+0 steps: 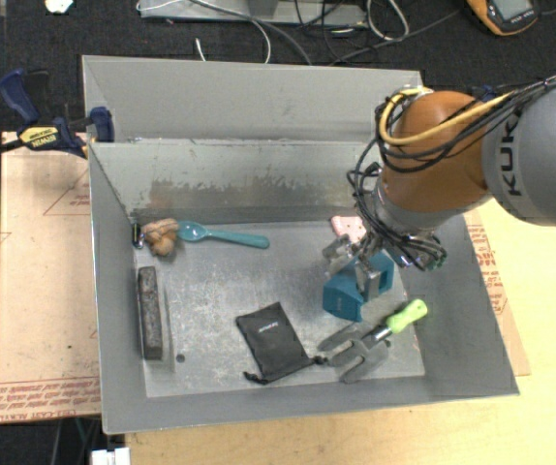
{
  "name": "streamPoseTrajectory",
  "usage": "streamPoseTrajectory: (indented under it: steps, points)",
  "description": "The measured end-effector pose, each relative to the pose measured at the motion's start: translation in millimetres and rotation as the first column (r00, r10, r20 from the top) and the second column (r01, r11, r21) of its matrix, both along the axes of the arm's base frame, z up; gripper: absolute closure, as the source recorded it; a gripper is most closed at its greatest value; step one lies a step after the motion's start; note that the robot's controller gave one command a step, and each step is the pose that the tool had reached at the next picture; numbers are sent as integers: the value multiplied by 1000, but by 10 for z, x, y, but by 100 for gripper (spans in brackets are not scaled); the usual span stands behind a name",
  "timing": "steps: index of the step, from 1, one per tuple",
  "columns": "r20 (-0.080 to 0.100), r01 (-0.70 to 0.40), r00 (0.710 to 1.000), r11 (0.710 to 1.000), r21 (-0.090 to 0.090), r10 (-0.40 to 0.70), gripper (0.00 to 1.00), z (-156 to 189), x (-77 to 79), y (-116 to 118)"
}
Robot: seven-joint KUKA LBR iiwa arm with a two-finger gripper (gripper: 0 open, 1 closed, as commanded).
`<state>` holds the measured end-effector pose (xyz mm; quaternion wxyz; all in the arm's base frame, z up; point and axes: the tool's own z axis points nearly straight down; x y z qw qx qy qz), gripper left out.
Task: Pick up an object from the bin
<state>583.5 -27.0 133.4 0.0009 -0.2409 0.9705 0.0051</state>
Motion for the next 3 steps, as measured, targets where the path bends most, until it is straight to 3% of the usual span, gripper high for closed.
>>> streamPoseTrajectory:
  steps: [1, 2, 3]
  points:
    - [12, -52, 999, 999, -2, 52, 100, 241, 0, 17]
    - [6, -358, 934, 934, -1, 358, 100, -48, -12, 41]
    - [4, -305, 952, 952, 1, 305, 100, 546, -13, 5]
